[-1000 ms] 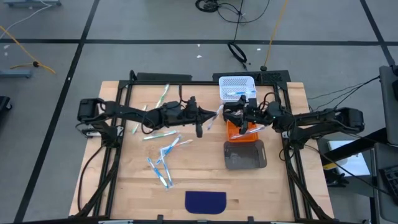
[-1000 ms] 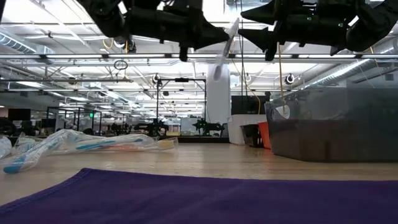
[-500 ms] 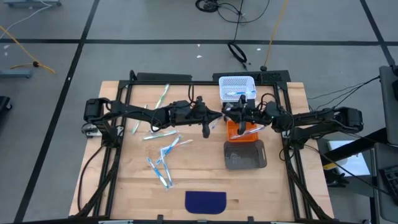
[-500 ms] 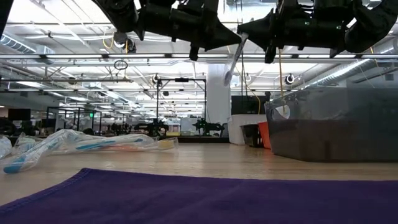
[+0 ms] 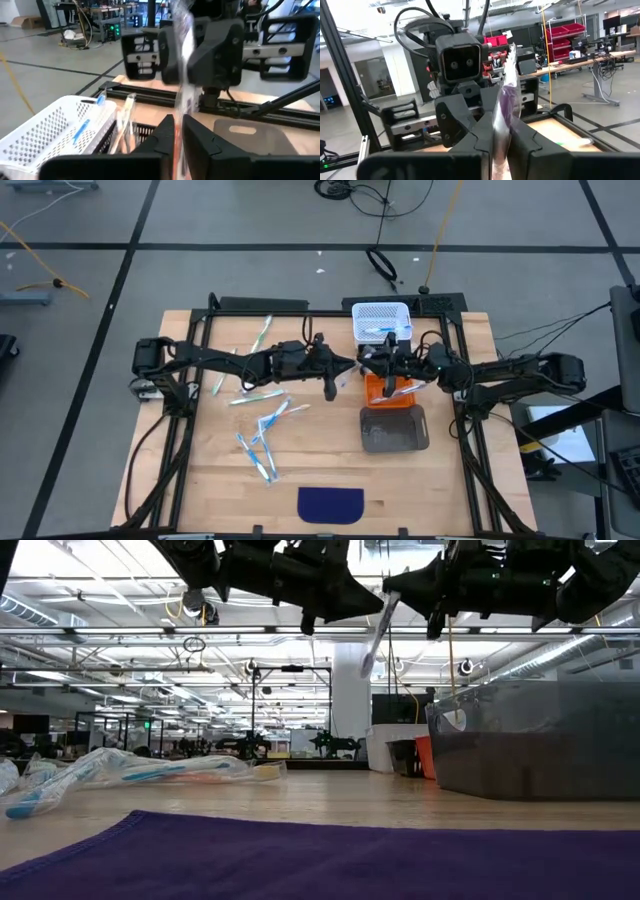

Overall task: Pick & Place Toothbrushes
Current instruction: Put the purple toothbrush into the orange bin

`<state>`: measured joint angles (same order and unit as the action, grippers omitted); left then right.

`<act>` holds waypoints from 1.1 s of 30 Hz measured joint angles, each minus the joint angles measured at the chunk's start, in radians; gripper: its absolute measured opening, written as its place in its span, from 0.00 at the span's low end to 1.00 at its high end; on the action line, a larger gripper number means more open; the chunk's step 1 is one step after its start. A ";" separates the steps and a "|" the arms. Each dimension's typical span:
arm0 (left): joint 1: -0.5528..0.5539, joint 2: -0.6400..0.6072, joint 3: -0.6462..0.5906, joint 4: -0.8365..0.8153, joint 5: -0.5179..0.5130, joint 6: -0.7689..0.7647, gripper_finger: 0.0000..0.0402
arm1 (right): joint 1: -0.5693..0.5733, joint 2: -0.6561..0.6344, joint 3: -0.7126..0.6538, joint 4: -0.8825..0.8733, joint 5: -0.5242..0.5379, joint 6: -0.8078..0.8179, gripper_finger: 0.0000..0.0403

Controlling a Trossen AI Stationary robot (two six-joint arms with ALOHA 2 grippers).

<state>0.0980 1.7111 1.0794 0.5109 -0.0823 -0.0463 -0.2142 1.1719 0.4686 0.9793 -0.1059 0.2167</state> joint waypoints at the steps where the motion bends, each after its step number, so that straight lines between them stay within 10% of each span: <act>1: 0.002 -0.014 0.000 -0.031 -0.001 0.000 0.13 | 0.000 -0.014 0.000 -0.018 0.000 -0.002 0.04; 16: 0.013 -0.109 0.000 -0.305 0.000 0.012 0.29 | 0.153 -0.417 -0.086 -0.407 0.232 -0.063 0.04; 25: 0.013 -0.110 0.000 -0.302 0.000 0.012 0.29 | 0.282 -0.526 -0.288 -0.325 0.543 -0.067 0.04; 33: 0.013 -0.110 0.000 -0.300 0.001 0.013 0.29 | 0.288 -0.523 -0.386 -0.222 0.610 -0.053 0.04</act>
<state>0.1108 1.6012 1.0794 0.2112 -0.0814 -0.0338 0.0742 0.6485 0.0825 0.7578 0.5040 0.1635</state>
